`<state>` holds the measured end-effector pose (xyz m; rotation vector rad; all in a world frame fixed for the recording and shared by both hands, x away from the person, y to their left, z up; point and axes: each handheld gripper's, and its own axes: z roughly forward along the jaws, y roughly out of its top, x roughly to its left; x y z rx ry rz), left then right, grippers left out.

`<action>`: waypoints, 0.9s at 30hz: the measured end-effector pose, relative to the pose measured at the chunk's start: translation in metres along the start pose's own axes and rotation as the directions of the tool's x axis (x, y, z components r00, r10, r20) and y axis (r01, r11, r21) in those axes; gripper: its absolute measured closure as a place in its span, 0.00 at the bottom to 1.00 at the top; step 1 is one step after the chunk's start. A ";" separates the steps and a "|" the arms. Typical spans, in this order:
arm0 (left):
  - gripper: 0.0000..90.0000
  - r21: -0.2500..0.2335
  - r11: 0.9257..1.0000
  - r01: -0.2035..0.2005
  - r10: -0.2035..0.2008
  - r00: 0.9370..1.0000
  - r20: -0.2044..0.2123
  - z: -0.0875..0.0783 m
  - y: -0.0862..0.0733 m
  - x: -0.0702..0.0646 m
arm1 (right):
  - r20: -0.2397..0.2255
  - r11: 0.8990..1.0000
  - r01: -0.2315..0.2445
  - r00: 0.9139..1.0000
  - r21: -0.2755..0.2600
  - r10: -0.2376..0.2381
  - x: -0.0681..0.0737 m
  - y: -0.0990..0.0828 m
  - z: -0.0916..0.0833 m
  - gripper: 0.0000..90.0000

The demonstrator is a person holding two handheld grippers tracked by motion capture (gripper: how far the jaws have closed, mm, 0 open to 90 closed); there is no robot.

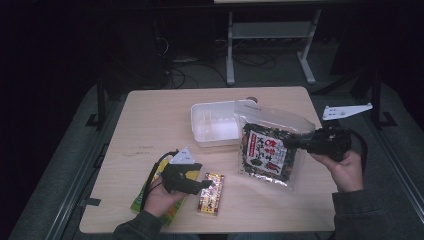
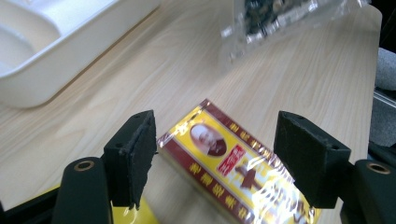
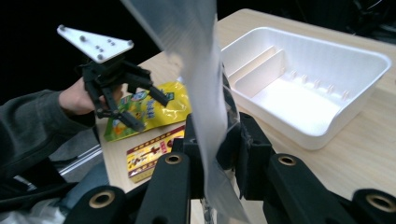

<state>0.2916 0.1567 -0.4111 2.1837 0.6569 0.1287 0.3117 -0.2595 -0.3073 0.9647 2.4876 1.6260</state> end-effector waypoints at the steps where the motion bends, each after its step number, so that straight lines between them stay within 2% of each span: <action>1: 0.32 0.000 1.000 0.000 0.000 1.000 0.000 0.000 0.000 0.000 | 0.000 1.000 0.000 1.000 0.000 0.000 0.000 0.000 0.000 0.85; 8: 0.31 -0.003 1.000 0.018 -0.018 0.999 -0.027 -0.017 -0.015 0.005 | 0.038 1.000 0.008 0.999 -0.013 -0.007 -0.003 0.012 0.001 0.85; 15: 0.31 0.002 1.000 0.022 -0.022 0.999 -0.047 -0.026 -0.025 0.008 | 0.065 0.999 0.023 0.998 -0.025 -0.021 -0.006 0.023 0.003 0.85; 23: 0.30 -0.005 0.999 0.051 -0.052 0.996 -0.067 -0.035 -0.040 0.015 | 0.105 0.996 0.066 0.993 -0.054 -0.060 -0.011 0.049 0.007 0.85; 24: 0.30 -0.011 0.998 0.061 -0.061 0.996 -0.066 -0.036 -0.041 0.017 | 0.112 0.995 0.077 0.991 -0.060 -0.070 -0.012 0.057 0.009 0.85; 27: 0.29 -0.011 0.998 0.063 -0.063 0.996 -0.068 -0.037 -0.043 0.018 | 0.118 0.994 0.088 0.990 -0.063 -0.080 -0.015 0.064 0.015 0.85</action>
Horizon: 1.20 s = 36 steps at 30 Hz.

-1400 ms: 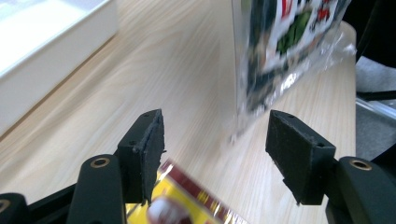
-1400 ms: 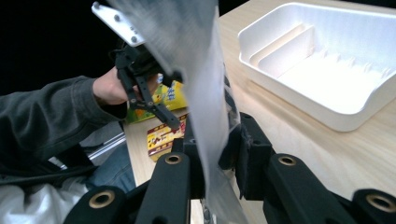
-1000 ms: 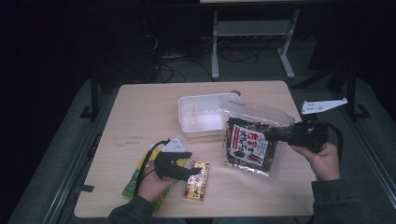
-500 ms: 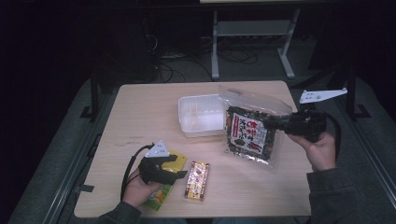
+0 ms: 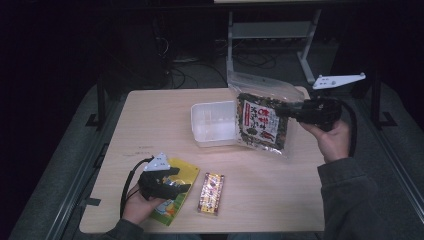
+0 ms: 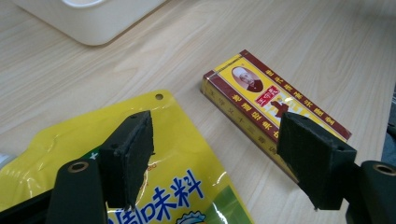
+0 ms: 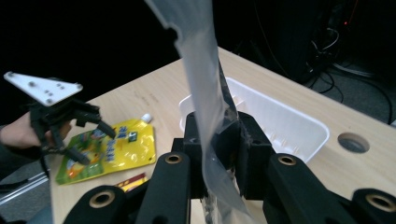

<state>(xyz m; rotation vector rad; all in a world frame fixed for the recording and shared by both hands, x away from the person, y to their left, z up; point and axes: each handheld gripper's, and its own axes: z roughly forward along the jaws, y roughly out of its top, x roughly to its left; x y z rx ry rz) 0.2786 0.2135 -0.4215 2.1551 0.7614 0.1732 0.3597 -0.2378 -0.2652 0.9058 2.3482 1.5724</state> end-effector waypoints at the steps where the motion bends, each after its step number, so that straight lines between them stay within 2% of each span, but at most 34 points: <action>1: 0.29 -0.002 1.000 0.002 -0.002 1.000 0.003 0.000 -0.001 0.000 | 0.010 1.000 0.011 1.000 0.000 -0.011 -0.002 0.007 0.007 0.85; 5: 0.29 0.004 1.000 -0.002 0.002 1.000 0.001 -0.001 -0.003 0.002 | 0.019 1.000 0.025 1.000 -0.010 -0.025 -0.006 0.018 0.017 0.85; 9: 0.29 0.005 1.000 0.003 -0.003 1.000 0.000 -0.001 -0.005 0.004 | 0.034 0.999 0.047 0.998 -0.026 -0.046 -0.014 0.034 0.037 0.85; 11: 0.29 0.005 1.000 0.004 -0.004 1.000 0.000 -0.001 -0.005 0.005 | 0.037 0.999 0.046 0.998 -0.030 -0.045 -0.015 0.037 0.041 0.85; 15: 0.29 0.008 1.000 0.005 -0.005 1.000 0.001 -0.001 -0.007 0.005 | 0.051 0.998 0.042 0.998 -0.045 -0.039 -0.022 0.043 0.064 0.85; 20: 0.29 0.005 1.000 0.008 -0.008 1.000 0.002 -0.001 -0.007 0.006 | 0.047 0.997 0.016 0.999 -0.070 -0.013 -0.030 0.042 0.080 0.85; 21: 0.29 0.004 1.000 0.009 -0.009 1.000 0.002 -0.001 -0.007 0.007 | 0.040 0.997 0.005 0.999 -0.079 -0.002 -0.035 0.040 0.088 0.85; 27: 0.29 -0.001 1.000 0.014 -0.014 1.000 0.007 -0.002 -0.007 0.008 | 0.048 0.996 0.016 0.999 -0.083 -0.013 -0.045 0.036 0.108 0.85; 36: 0.29 -0.001 1.000 0.021 -0.021 1.000 0.007 -0.002 -0.008 0.011 | 0.048 0.996 0.010 0.999 -0.088 -0.006 -0.057 0.026 0.125 0.85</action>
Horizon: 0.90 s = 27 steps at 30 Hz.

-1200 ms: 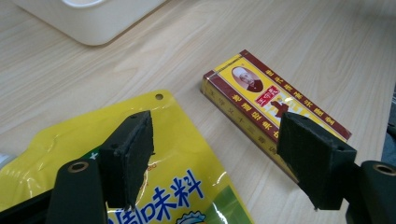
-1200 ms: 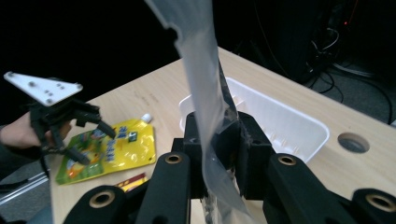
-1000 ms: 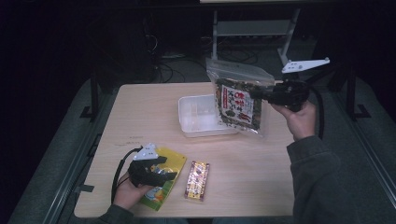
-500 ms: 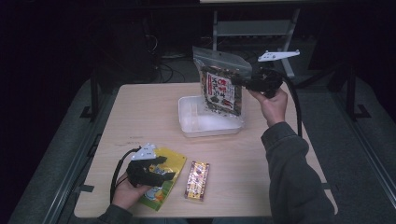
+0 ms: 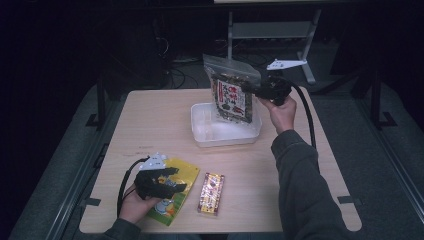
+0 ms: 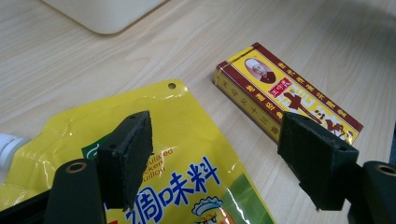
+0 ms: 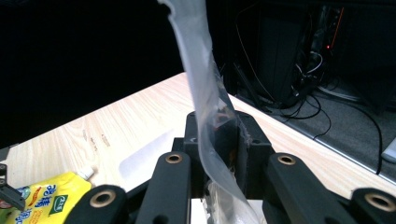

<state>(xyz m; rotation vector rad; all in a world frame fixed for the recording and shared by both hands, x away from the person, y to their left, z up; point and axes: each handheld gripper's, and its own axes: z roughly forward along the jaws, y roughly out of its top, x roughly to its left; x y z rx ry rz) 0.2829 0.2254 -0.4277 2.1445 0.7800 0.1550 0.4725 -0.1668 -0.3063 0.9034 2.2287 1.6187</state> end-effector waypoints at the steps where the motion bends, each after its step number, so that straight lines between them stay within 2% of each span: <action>1: 0.29 0.000 1.000 0.000 0.000 1.000 0.000 0.000 0.000 0.000 | -0.002 1.000 -0.003 1.000 0.003 0.003 -0.001 -0.001 0.001 0.85; 4: 0.29 -0.001 1.000 0.004 -0.004 1.000 -0.001 0.000 -0.001 0.001 | 0.006 1.000 -0.008 1.000 0.004 0.008 -0.005 -0.012 0.008 0.85; 6: 0.29 0.001 1.000 0.006 -0.006 1.000 0.002 0.000 -0.001 0.001 | 0.004 1.000 -0.019 1.000 0.004 0.019 -0.006 -0.015 0.010 0.85; 7: 0.29 0.005 1.000 0.010 -0.010 1.000 0.006 0.001 -0.002 0.001 | 0.010 0.999 -0.034 0.999 0.007 0.034 -0.010 -0.022 0.014 0.85; 8: 0.29 0.006 1.000 0.010 -0.010 1.000 0.009 0.002 -0.002 0.001 | 0.010 0.999 -0.034 0.999 0.007 0.034 -0.010 -0.022 0.014 0.85; 9: 0.29 0.010 1.000 0.010 -0.010 1.000 0.011 0.002 -0.002 0.001 | 0.009 0.998 -0.055 0.998 -0.014 0.055 -0.012 -0.027 0.013 0.85; 13: 0.29 0.006 1.000 0.015 -0.015 1.000 0.009 0.001 -0.003 0.002 | 0.011 0.998 -0.063 0.998 -0.027 0.064 -0.012 -0.032 0.012 0.85; 15: 0.29 0.003 1.000 0.017 -0.017 1.000 0.009 0.001 -0.003 0.002 | 0.019 0.997 -0.071 0.997 -0.040 0.072 -0.011 -0.036 0.010 0.85; 27: 0.29 0.006 1.000 0.015 -0.015 1.000 0.004 -0.001 -0.004 0.002 | 0.059 0.996 -0.091 0.994 -0.019 0.092 0.002 -0.045 0.002 0.85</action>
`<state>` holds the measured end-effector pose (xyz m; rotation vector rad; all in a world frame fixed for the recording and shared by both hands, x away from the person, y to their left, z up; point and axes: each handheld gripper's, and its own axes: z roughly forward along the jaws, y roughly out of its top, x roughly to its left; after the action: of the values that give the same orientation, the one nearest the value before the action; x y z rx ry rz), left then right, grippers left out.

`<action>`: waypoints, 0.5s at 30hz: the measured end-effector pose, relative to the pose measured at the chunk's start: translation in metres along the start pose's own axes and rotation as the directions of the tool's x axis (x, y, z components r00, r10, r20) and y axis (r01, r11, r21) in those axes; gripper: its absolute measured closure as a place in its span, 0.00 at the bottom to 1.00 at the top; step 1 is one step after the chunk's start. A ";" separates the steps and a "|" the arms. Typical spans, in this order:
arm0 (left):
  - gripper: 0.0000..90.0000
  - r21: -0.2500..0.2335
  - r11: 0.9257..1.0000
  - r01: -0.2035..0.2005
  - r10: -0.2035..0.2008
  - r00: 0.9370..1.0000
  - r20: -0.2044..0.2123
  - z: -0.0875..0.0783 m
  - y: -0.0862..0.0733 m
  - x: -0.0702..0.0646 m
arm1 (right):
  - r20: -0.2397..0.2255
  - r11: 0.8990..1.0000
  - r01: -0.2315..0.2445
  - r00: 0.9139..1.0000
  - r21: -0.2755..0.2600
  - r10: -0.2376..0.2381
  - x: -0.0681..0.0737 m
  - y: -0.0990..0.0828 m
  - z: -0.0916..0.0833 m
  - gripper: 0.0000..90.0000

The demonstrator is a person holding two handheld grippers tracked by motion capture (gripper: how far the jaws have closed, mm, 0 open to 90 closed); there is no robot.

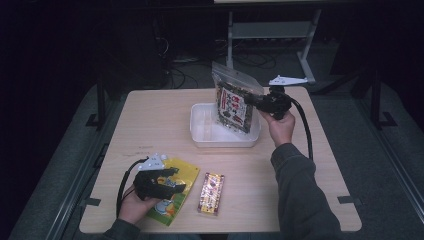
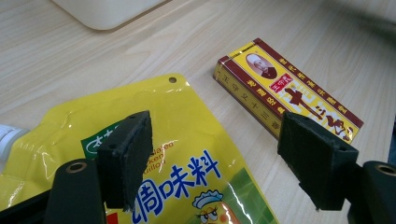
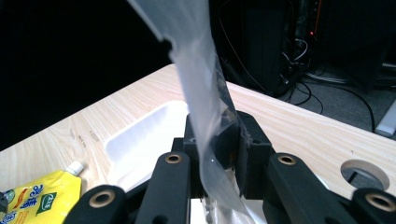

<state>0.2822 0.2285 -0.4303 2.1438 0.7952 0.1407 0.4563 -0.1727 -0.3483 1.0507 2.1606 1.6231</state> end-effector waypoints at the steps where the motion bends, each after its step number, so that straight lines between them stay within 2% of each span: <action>1: 0.29 0.000 1.000 0.000 0.000 1.000 0.000 0.000 0.000 0.000 | 0.000 1.000 0.000 1.000 0.000 0.000 0.000 0.000 0.000 0.85; 6: 0.29 0.000 1.000 -0.002 0.002 1.000 -0.004 0.000 0.000 0.000 | 0.002 1.000 -0.002 1.000 0.003 0.002 0.002 -0.004 -0.003 0.84; 10: 0.29 0.003 1.000 -0.003 0.003 1.000 -0.005 0.000 0.000 0.000 | 0.003 1.000 -0.024 1.000 0.010 0.024 -0.002 -0.005 -0.004 0.83; 12: 0.29 0.003 1.000 -0.003 0.003 1.000 -0.006 0.000 0.000 0.000 | 0.006 0.999 -0.030 1.000 0.018 0.030 -0.003 -0.005 -0.005 0.81; 15: 0.29 0.002 1.000 -0.004 0.004 1.000 -0.008 -0.001 0.000 0.000 | 0.003 0.999 -0.050 0.999 0.013 0.050 -0.005 -0.005 -0.008 0.72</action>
<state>0.2819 0.2291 -0.4302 2.1485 0.7957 0.1503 0.4534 -0.1829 -0.3506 1.1179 2.1629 1.6303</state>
